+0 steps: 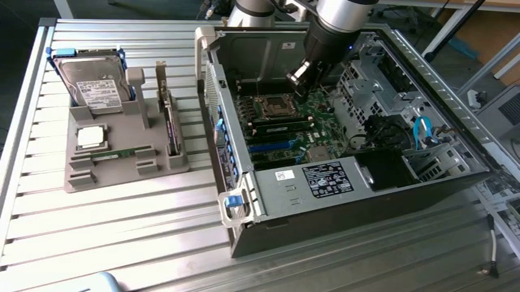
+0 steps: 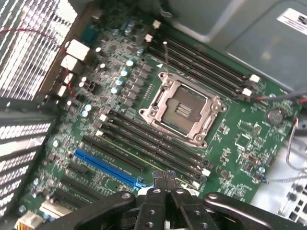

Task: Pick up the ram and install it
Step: 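Press down the ram until it locks into place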

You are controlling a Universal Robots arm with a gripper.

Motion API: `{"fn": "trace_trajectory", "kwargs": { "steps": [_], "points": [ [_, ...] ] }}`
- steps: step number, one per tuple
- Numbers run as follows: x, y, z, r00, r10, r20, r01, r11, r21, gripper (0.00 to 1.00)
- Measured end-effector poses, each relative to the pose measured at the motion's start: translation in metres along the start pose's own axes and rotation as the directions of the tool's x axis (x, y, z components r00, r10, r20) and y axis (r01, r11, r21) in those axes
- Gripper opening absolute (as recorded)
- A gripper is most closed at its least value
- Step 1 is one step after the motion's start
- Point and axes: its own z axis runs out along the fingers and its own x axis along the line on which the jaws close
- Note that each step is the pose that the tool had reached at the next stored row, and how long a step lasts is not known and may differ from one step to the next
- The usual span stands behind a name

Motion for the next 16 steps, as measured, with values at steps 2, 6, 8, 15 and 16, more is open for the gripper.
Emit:
{"fn": "trace_trajectory", "kwargs": {
  "steps": [2, 6, 8, 15, 16],
  "points": [
    [0.0000, 0.0000, 0.0001, 0.9995, 0.032, 0.0009, -0.032, 0.9995, 0.0006, 0.10],
    [0.0000, 0.0000, 0.0005, 0.9953, 0.097, 0.0030, -0.097, 0.9953, 0.0014, 0.10],
    [0.0000, 0.0000, 0.0006, 0.9914, 0.130, 0.0041, -0.130, 0.9914, 0.0019, 0.10],
    [0.0000, 0.0000, 0.0013, 0.9658, 0.259, 0.0084, -0.259, 0.9658, 0.0031, 0.10],
    [0.0000, 0.0000, 0.0013, 0.9612, 0.276, 0.0090, -0.276, 0.9612, 0.0032, 0.10]
  ]
}}
